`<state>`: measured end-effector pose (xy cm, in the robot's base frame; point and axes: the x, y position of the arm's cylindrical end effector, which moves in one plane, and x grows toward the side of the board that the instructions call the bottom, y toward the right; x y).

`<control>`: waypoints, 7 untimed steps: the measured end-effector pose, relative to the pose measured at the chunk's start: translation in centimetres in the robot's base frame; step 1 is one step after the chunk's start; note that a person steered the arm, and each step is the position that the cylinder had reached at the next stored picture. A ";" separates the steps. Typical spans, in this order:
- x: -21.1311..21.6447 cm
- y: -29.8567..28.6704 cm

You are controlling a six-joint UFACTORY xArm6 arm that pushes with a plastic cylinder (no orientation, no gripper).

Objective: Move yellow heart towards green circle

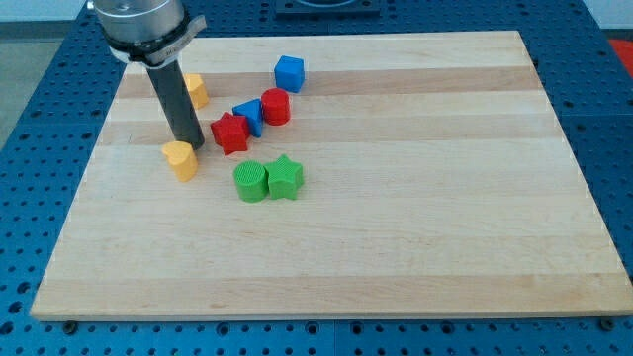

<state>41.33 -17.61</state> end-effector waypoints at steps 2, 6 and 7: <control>1.0 -1.0; 1.8 -4.8; 2.8 -2.4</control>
<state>44.12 -20.03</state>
